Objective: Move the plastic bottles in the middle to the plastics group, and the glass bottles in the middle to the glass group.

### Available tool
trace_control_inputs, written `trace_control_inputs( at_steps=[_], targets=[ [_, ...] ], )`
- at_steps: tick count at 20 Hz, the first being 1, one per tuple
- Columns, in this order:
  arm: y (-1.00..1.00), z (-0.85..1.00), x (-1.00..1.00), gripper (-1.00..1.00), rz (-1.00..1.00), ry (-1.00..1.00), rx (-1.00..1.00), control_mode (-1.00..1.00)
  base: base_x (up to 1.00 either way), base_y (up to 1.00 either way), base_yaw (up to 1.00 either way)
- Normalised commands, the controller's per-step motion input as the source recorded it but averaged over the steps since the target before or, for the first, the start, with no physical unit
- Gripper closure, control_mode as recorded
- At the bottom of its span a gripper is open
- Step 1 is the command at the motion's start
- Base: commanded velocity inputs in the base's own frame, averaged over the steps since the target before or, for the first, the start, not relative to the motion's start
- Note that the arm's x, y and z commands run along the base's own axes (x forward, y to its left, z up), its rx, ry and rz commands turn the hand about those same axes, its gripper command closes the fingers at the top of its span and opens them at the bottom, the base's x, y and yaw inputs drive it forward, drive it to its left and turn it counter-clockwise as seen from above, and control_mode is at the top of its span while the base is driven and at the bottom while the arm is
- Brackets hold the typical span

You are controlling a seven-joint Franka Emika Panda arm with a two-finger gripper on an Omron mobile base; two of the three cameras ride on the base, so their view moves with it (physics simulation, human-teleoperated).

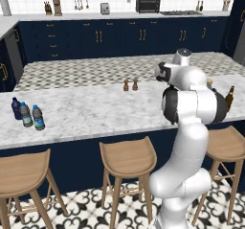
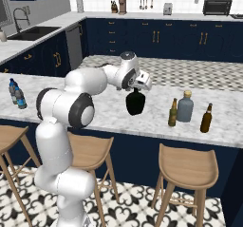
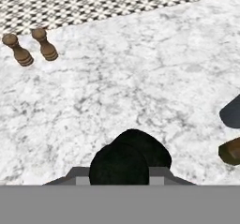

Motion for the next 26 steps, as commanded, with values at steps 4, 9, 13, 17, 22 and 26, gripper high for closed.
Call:
trace_control_inputs(
  at_steps=[4,9,13,17,22,26],
  targets=[
    [-0.40,-0.07,0.00,1.00,0.00,0.00,0.00,-1.00,0.00,0.00,0.00],
    [-0.22,-0.15,-0.31,1.00,0.06,-0.10,0.00,-1.00,0.00,0.00,0.00],
    [0.00,-0.04,-0.39,1.00,0.13,-0.15,-0.03,-1.00,0.00,0.00,0.00],
    [0.07,-0.02,-0.04,1.00,0.08,-0.06,-0.08,-1.00,0.00,0.00,0.00],
    [-0.16,-0.06,0.09,1.00,0.00,0.07,-0.09,-1.00,0.00,0.00,0.00],
    [-0.47,0.00,0.05,1.00,0.00,0.10,-0.03,-1.00,0.00,0.00,0.00]
  ],
)
